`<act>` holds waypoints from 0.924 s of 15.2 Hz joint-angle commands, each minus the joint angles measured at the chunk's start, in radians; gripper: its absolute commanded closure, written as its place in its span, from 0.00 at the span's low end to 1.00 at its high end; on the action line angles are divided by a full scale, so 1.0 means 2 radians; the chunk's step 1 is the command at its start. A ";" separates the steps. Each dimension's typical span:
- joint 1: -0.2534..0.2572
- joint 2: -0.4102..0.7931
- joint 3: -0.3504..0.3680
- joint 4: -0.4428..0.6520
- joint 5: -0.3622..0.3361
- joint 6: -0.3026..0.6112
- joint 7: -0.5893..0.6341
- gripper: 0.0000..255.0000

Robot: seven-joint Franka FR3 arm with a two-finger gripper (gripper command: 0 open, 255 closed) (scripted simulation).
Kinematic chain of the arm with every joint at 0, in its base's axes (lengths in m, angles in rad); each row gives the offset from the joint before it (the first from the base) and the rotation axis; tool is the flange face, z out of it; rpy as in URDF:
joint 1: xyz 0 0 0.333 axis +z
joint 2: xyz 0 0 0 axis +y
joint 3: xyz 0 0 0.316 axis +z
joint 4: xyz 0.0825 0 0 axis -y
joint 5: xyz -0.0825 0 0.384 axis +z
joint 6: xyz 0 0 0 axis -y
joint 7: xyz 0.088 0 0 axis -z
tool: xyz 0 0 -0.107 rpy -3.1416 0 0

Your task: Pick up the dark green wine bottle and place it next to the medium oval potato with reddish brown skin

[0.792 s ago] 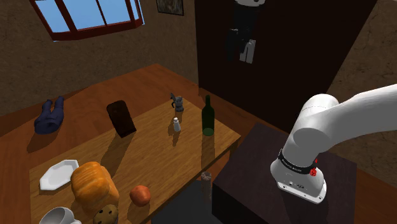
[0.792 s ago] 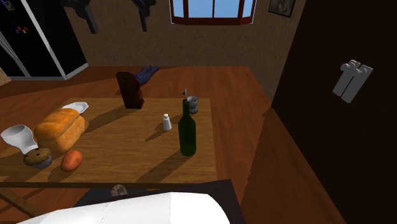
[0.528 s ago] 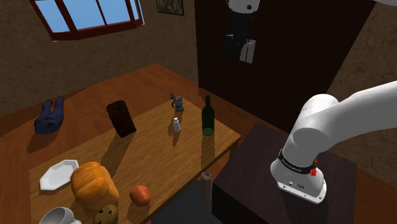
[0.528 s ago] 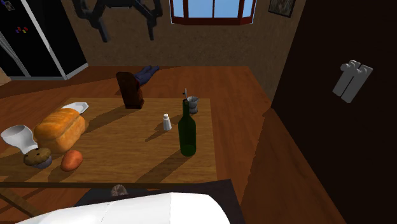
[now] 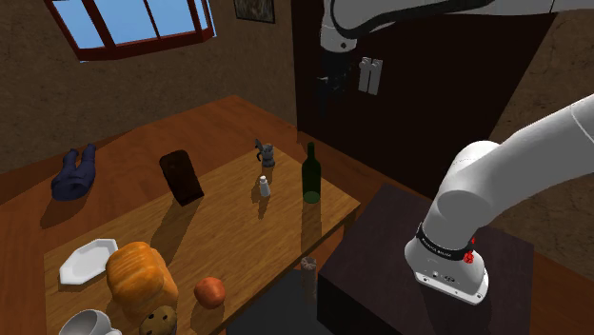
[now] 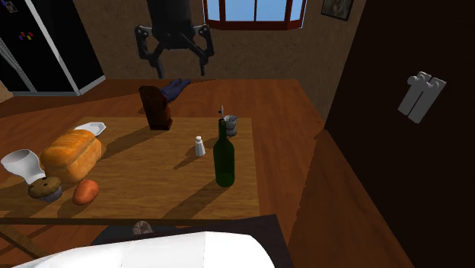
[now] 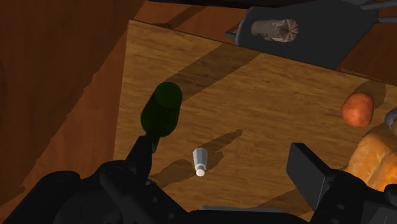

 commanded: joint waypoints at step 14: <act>-0.019 0.262 -0.036 0.064 -0.003 0.141 -0.039 0.00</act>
